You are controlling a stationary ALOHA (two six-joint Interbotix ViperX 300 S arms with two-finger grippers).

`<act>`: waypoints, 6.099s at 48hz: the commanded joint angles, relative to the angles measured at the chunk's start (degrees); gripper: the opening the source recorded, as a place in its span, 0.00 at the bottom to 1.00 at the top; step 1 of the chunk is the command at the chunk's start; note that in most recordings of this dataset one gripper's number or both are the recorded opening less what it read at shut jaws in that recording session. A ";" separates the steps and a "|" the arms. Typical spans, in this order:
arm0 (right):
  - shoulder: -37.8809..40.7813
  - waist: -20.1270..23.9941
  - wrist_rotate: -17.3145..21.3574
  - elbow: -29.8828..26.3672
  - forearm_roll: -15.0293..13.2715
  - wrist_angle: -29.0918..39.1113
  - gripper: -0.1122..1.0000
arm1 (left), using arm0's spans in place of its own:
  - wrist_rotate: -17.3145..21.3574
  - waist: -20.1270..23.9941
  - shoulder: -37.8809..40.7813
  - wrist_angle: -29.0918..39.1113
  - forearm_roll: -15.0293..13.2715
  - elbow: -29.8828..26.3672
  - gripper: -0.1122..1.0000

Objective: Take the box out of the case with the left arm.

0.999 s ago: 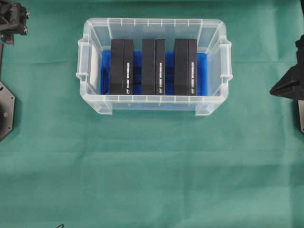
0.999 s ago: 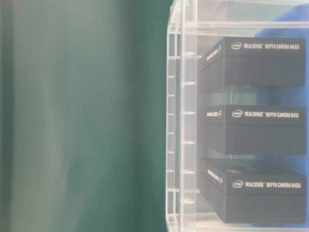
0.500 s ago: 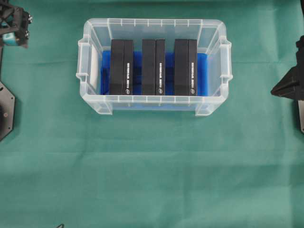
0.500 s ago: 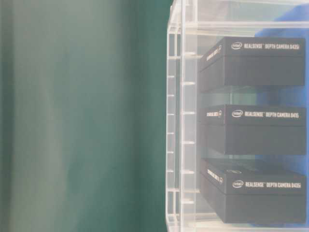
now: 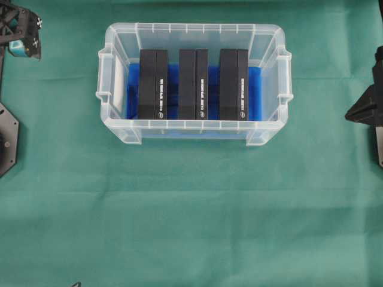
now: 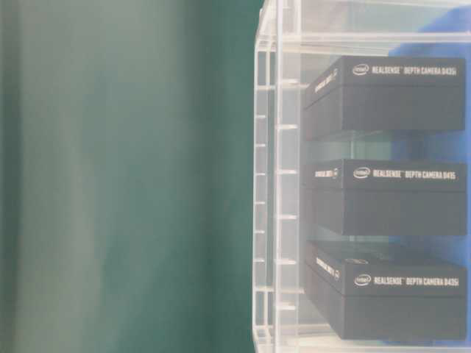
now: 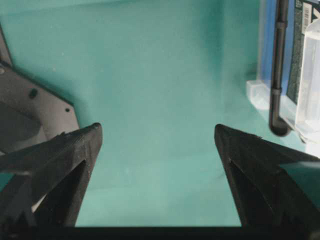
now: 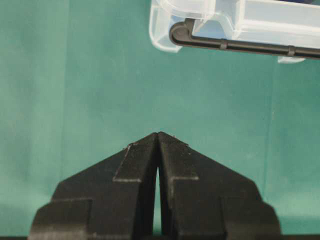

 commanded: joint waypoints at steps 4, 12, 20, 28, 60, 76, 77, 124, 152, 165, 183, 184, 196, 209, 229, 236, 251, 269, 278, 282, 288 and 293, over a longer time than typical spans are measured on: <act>0.18 -0.09 0.09 -0.70 -0.09 -0.18 0.12 | 0.18 0.00 0.00 -0.09 0.35 -0.70 0.97; 0.18 -0.09 0.09 -0.70 -0.09 -0.18 0.12 | 0.18 0.09 0.09 0.00 0.35 -0.70 0.97; 0.18 -0.09 0.09 -0.70 -0.18 -0.18 0.12 | -0.35 -0.53 0.88 0.00 0.09 -1.32 0.97; 0.18 -0.09 0.09 -0.70 -0.53 -0.18 0.12 | -1.67 -4.39 5.27 0.00 0.00 -4.48 0.97; 0.18 -0.09 0.09 -0.70 -0.79 -0.18 0.12 | -8.35 -14.59 27.42 -2.20 0.09 -26.10 0.97; 0.09 -0.09 0.09 -0.70 -0.79 0.09 0.12 | -10.90 -17.05 37.09 -3.16 0.09 -37.35 0.97; 0.09 -0.09 0.09 -0.70 -0.79 0.00 0.12 | -11.34 -17.23 37.79 -3.25 0.09 -38.14 0.97; -0.18 -0.09 0.00 -0.62 -0.79 1.85 0.12 | -15.12 -19.60 49.48 -4.83 -0.09 -48.43 0.97; -0.18 -0.09 0.00 -0.62 -1.41 1.85 0.12 | -15.29 -19.60 49.66 -4.75 -0.09 -48.16 0.97; -0.18 -0.09 0.00 -0.62 -1.93 1.85 0.12 | -16.00 -19.51 49.92 -4.83 -0.09 -47.90 0.97; -0.18 -0.09 0.00 -0.62 -1.93 1.76 0.12 | -16.26 -19.60 49.92 -4.83 -0.09 -47.46 0.97; -0.18 -0.09 0.00 -0.62 -1.93 1.76 0.12 | -16.26 -19.60 49.92 -4.92 -0.09 -47.37 0.97; -0.18 -0.09 0.00 -0.62 -1.93 1.85 0.12 | -16.26 -19.86 49.92 -5.54 -0.09 -46.14 0.97; -0.18 -0.09 0.00 -0.62 -1.85 1.85 0.12 | -16.26 -19.78 49.83 -8.26 0.18 -43.33 0.97; -0.18 -0.09 0.00 -0.62 -1.85 1.85 0.12 | -16.70 -19.69 49.83 -13.62 0.26 -39.02 0.97; -0.18 -0.09 0.00 -0.62 -1.93 1.76 0.12 | -17.31 -19.69 49.83 -14.68 0.35 -37.88 0.97; -0.18 -0.09 0.00 -0.62 -1.85 1.85 0.12 | -17.40 -19.69 49.83 -15.64 0.35 -36.47 0.97; -0.18 -0.09 0.00 -0.62 -1.85 1.76 0.12 | -17.58 -19.69 50.10 -17.67 0.35 -34.98 0.97; -0.18 -0.09 -0.18 -0.62 -1.93 1.76 0.12 | -18.54 -19.78 50.10 -19.07 0.35 -33.13 0.97; -0.18 -0.09 -0.26 -0.62 -1.93 1.76 0.12 | -18.81 -19.86 50.10 -20.04 0.35 -32.34 0.97; -0.09 -0.09 -0.26 -0.62 -2.20 1.67 0.12 | -18.81 -20.04 50.10 -20.83 0.35 -31.46 0.97; 0.00 -0.09 -0.26 -0.62 -2.29 1.76 0.12 | -18.81 -20.13 50.19 -20.83 0.35 -31.20 0.97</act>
